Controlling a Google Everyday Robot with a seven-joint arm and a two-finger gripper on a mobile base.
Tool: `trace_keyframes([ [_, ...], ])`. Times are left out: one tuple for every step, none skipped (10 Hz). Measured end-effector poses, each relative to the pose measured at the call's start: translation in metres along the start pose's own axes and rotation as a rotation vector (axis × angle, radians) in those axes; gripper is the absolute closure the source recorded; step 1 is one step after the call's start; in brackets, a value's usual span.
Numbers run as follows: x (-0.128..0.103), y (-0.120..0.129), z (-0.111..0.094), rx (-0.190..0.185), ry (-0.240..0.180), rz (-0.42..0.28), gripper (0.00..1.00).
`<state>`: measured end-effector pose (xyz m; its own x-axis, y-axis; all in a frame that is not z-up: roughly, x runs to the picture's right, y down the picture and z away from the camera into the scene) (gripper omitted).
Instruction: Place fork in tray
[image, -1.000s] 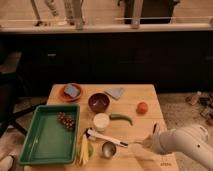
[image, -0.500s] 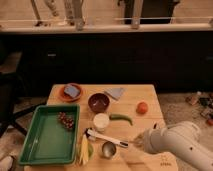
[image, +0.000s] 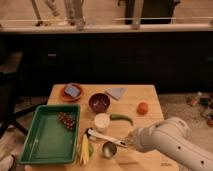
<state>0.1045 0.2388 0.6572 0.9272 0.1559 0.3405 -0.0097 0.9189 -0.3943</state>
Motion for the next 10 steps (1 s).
trace_keyframes([
  [0.000,0.000,0.000,0.000,0.000,0.001,1.00],
  [0.000,0.000,0.000,0.000,0.000,0.002,1.00],
  [0.001,0.000,0.000,0.001,0.000,0.003,1.00],
  [0.000,0.000,0.000,0.000,-0.001,0.001,1.00],
  [0.000,0.000,0.000,0.000,-0.001,0.001,1.00],
  [0.000,0.000,0.000,0.001,-0.001,0.001,1.00],
  [-0.003,-0.003,0.000,0.009,-0.006,-0.011,1.00],
  [-0.010,-0.006,0.000,0.014,-0.014,-0.034,1.00],
  [-0.022,-0.011,0.000,0.019,-0.023,-0.068,1.00],
  [-0.041,-0.016,0.002,0.022,-0.036,-0.113,1.00],
])
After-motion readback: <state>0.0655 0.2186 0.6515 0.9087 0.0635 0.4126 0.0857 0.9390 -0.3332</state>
